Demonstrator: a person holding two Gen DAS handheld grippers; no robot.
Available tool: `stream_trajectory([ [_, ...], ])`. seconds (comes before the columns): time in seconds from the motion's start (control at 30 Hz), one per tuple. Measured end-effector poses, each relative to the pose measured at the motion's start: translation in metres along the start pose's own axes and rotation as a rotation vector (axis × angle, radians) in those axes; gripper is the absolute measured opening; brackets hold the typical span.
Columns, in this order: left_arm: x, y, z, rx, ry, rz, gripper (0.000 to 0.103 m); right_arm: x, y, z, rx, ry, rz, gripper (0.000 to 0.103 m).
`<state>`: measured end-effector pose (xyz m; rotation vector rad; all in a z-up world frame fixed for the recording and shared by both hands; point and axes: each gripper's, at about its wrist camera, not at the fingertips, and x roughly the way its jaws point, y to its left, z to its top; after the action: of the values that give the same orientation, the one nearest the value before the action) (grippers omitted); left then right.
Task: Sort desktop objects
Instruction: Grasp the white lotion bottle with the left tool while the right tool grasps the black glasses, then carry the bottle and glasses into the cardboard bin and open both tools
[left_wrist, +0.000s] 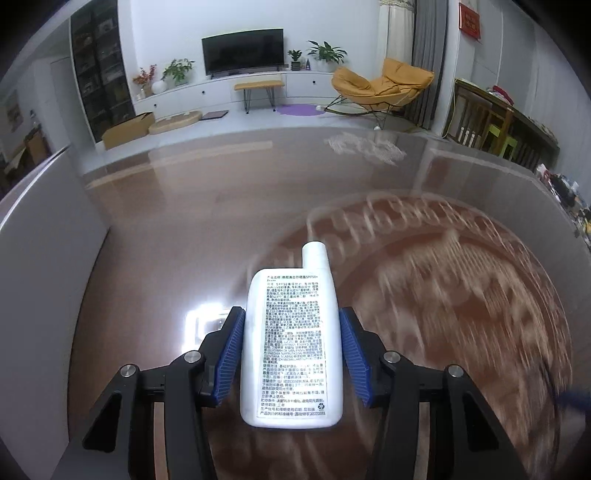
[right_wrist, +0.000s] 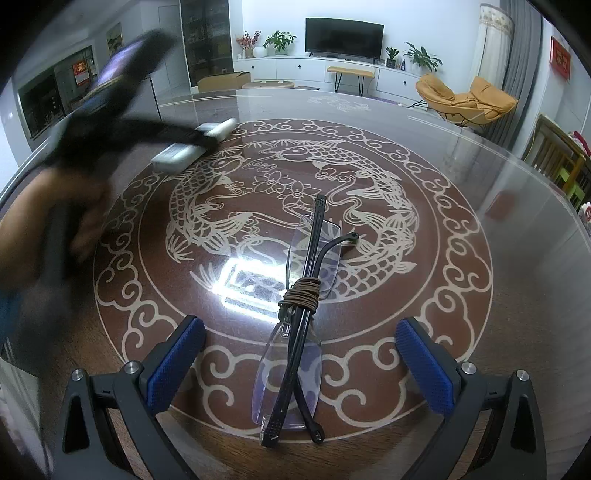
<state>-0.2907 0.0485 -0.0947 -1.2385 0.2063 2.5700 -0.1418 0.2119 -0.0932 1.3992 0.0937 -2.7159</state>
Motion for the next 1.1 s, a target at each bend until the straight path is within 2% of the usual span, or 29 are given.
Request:
stream_trajectory([
  [0.23,-0.072,-0.007,-0.094,-0.031,0.0,0.017,0.051,0.0,0.0,0.0,0.001,0.0,0.001,0.103],
  [0.37,-0.093,-0.007,-0.123,-0.046,-0.001,0.027,0.051,0.001,0.0,0.0,0.001,0.0,0.001,0.103],
  [0.7,-0.109,-0.009,-0.14,-0.059,-0.002,0.022,0.051,-0.002,-0.002,-0.004,0.016,-0.001,0.006,0.103],
  [0.83,-0.117,-0.006,-0.152,-0.02,-0.002,0.005,0.052,-0.009,-0.007,-0.014,-0.022,0.032,0.059,0.103],
  [0.9,-0.117,-0.005,-0.151,-0.01,0.01,-0.002,0.055,-0.007,-0.013,-0.011,-0.024,0.069,0.058,0.103],
  [0.97,-0.115,-0.003,-0.148,-0.014,0.048,-0.01,0.077,-0.004,-0.02,-0.002,-0.023,0.1,0.052,0.103],
  [1.07,-0.114,-0.001,-0.146,-0.019,0.071,-0.025,0.08,0.004,-0.023,0.016,-0.016,0.124,0.061,0.102],
  [1.1,-0.115,-0.002,-0.147,-0.009,0.072,-0.022,0.08,0.008,-0.021,0.023,-0.018,0.127,0.067,0.098],
])
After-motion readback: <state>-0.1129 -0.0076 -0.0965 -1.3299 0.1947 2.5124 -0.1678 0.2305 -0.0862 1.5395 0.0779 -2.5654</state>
